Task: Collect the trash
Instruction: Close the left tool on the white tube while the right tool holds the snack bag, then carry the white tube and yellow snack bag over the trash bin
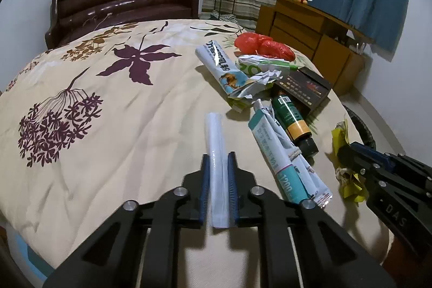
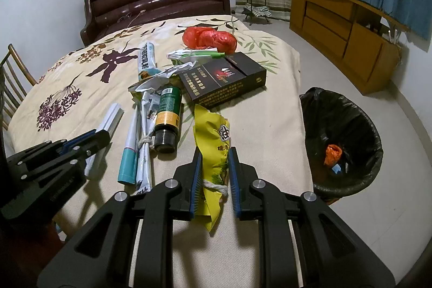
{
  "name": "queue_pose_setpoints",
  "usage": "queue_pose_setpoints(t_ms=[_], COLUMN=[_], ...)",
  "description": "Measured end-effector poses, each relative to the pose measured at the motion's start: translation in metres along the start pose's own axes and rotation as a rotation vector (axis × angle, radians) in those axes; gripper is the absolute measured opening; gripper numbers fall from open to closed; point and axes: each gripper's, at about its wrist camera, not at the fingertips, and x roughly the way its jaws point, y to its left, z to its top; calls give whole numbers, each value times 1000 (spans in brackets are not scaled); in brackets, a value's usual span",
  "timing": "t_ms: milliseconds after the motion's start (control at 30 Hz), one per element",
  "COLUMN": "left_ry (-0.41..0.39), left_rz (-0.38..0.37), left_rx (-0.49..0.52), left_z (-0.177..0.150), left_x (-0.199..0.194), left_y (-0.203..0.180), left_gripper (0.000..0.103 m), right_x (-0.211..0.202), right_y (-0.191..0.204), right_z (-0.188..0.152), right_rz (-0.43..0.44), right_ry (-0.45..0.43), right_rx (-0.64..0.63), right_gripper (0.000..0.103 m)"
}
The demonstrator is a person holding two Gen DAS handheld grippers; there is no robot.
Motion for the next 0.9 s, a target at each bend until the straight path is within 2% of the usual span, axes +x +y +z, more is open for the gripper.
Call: queue_pose_setpoints(t_ms=[467, 900], left_ry=[-63, -136], left_rz=[-15, -104], left_rx=[-14, 54], left_z=[11, 39], left_x=[-20, -27], left_y=[5, -45], left_gripper=[13, 13], right_x=[-8, -24], right_y=[-3, -45], right_z=[4, 19], right_rz=[-10, -88], right_ry=[-24, -85], right_rx=[2, 52], right_gripper=[18, 18])
